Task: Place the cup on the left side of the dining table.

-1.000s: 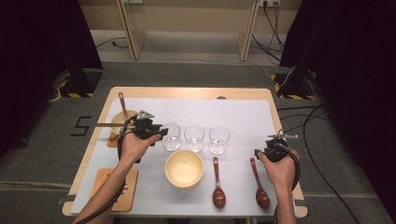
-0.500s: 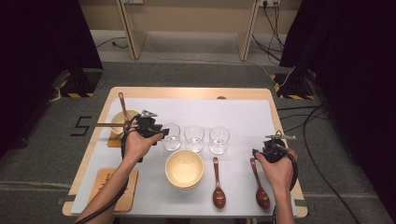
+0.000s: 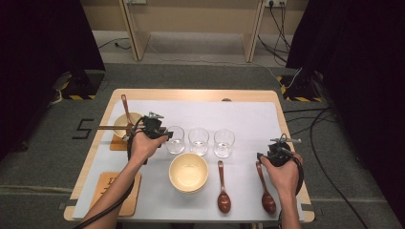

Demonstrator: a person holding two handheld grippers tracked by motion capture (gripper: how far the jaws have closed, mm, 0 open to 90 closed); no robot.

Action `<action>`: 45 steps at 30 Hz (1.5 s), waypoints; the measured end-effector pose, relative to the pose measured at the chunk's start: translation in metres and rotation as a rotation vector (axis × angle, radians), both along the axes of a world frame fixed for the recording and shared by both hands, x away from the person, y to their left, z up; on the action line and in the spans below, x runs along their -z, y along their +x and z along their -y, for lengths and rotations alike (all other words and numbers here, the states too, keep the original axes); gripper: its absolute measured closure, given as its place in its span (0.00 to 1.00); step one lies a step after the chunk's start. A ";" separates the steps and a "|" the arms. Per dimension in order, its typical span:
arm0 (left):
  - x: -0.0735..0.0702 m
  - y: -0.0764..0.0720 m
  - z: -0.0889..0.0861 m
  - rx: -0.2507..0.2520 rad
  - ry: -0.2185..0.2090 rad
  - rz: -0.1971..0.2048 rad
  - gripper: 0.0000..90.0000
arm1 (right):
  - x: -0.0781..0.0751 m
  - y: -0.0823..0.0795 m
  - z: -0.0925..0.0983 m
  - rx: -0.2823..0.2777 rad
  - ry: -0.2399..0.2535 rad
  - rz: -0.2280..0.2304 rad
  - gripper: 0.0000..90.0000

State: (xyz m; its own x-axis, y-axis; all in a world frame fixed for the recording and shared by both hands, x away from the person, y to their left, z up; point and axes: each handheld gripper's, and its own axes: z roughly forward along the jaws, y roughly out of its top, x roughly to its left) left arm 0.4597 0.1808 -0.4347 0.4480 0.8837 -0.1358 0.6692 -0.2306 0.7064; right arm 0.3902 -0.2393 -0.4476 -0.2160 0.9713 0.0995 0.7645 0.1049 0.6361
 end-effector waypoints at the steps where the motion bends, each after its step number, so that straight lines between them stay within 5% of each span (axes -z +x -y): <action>1: 0.000 0.001 0.000 0.000 0.007 -0.003 0.75 | 0.000 0.000 0.000 -0.002 0.001 0.000 0.60; 10: 0.003 0.008 0.003 0.023 0.062 -0.037 0.82 | 0.001 0.000 -0.002 -0.010 0.001 -0.002 0.60; 19: 0.003 0.004 0.005 0.042 0.086 -0.009 0.89 | 0.002 0.000 0.000 -0.012 0.004 0.000 0.60; 28: 0.004 -0.011 -0.008 0.050 0.058 0.033 0.90 | 0.001 -0.001 0.001 -0.011 0.004 0.008 0.60; 32: -0.001 -0.018 -0.016 0.044 0.008 0.065 0.90 | 0.002 -0.001 0.001 -0.012 0.004 0.008 0.60; 45: -0.019 -0.042 -0.033 0.047 -0.015 0.127 0.90 | 0.000 -0.002 0.000 -0.012 0.011 0.015 0.60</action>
State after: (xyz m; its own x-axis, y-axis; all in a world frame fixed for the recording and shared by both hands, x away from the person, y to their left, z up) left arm 0.4176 0.2143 -0.4159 0.5037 0.8593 -0.0886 0.5625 -0.2484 0.7886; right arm 0.3887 -0.2393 -0.4479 -0.2292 0.9675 0.1071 0.7536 0.1067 0.6486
